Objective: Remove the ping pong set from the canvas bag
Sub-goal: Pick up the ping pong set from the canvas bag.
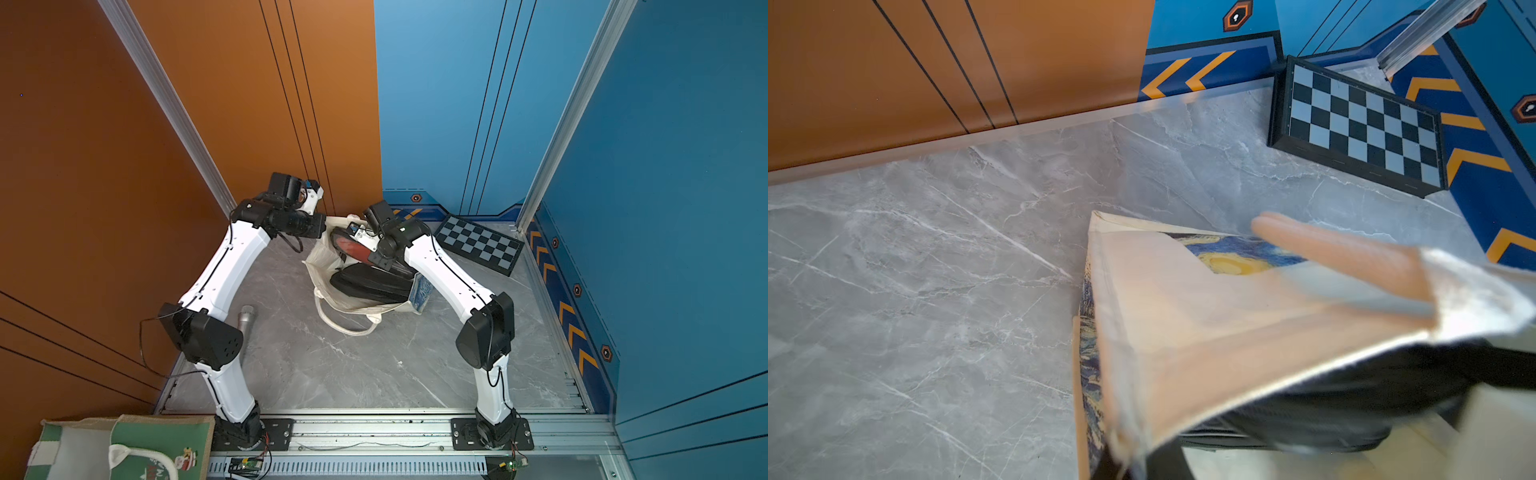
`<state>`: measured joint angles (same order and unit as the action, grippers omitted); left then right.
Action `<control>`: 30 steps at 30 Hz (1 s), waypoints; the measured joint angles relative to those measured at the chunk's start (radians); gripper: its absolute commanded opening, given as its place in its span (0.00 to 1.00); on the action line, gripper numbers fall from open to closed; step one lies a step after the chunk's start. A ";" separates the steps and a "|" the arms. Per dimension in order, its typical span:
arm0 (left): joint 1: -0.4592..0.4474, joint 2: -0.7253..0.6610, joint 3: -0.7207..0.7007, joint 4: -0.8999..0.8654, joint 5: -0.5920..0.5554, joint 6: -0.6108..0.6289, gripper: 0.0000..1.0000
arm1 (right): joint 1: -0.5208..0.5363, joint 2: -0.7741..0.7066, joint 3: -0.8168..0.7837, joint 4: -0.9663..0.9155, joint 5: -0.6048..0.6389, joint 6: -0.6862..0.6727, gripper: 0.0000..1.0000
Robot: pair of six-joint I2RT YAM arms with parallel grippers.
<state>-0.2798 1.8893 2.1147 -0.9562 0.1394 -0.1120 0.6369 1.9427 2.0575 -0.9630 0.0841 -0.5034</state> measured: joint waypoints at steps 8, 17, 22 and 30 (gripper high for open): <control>0.038 0.121 0.155 -0.040 0.041 -0.067 0.00 | -0.061 -0.199 0.002 -0.030 -0.146 0.098 0.00; 0.047 0.180 0.247 -0.075 0.052 -0.116 0.00 | -0.218 -0.441 -0.049 0.072 -0.489 0.374 0.00; 0.060 0.240 0.327 -0.085 0.052 -0.148 0.02 | -0.273 -0.570 -0.157 0.198 -0.653 0.584 0.00; 0.118 0.271 0.354 -0.085 0.052 -0.188 0.03 | -0.530 -0.731 -0.251 0.307 -0.774 0.905 0.00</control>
<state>-0.1619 2.1601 2.4683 -1.0416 0.1913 -0.3004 0.1070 1.2118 1.8065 -0.6563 -0.6899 0.4015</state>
